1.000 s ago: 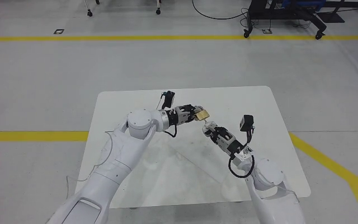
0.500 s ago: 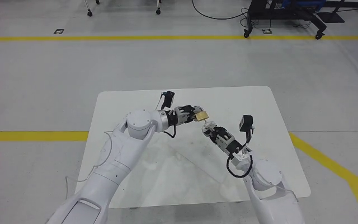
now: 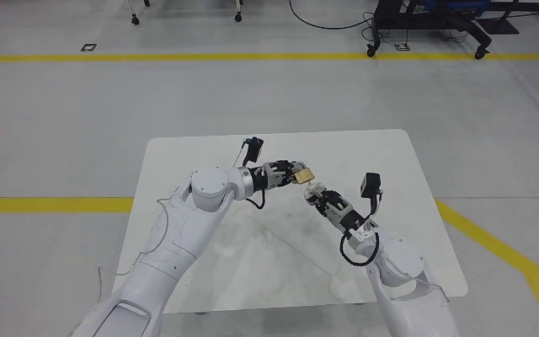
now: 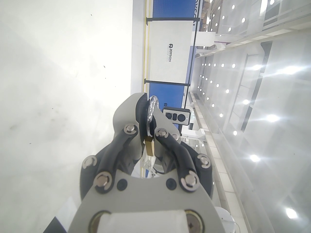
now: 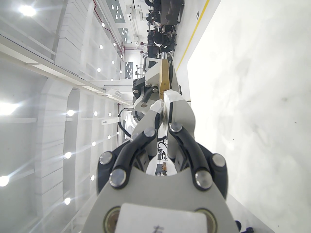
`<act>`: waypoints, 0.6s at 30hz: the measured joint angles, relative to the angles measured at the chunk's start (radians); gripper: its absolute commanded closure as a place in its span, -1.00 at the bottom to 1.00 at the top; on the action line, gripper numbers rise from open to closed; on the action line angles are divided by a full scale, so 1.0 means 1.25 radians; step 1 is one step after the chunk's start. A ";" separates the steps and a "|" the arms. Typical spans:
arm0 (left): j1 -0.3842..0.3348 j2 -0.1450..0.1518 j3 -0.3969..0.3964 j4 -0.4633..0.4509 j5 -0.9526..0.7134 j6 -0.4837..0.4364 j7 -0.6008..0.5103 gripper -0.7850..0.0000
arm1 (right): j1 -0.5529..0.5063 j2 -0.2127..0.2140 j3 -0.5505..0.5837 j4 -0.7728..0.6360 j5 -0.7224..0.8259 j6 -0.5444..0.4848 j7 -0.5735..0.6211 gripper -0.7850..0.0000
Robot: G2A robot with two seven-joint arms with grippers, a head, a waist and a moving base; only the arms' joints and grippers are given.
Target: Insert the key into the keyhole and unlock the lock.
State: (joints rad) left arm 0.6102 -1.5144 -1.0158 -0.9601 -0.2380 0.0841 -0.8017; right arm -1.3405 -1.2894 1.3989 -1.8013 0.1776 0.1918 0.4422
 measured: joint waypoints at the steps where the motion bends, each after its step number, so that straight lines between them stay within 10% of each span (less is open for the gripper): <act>1: 0.001 0.000 0.000 -0.001 0.000 -0.001 0.000 1.00 | 0.000 0.000 0.000 -0.001 0.000 0.001 0.000 1.00; 12: 0.013 0.005 0.003 -0.034 0.032 -0.015 0.011 1.00 | 0.010 0.003 -0.005 -0.004 -0.003 0.027 -0.013 1.00; 14: 0.016 0.006 0.001 -0.038 0.029 -0.015 0.009 1.00 | 0.013 0.003 -0.007 -0.005 -0.002 0.029 -0.017 0.44; 18: 0.021 0.006 0.000 -0.040 0.027 -0.015 0.008 1.00 | 0.014 0.003 -0.009 -0.010 0.002 0.033 -0.022 0.44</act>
State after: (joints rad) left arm 0.6362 -1.5063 -1.0162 -1.0095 -0.2039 0.0650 -0.7912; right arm -1.3233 -1.2853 1.3883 -1.8142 0.1799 0.2325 0.4150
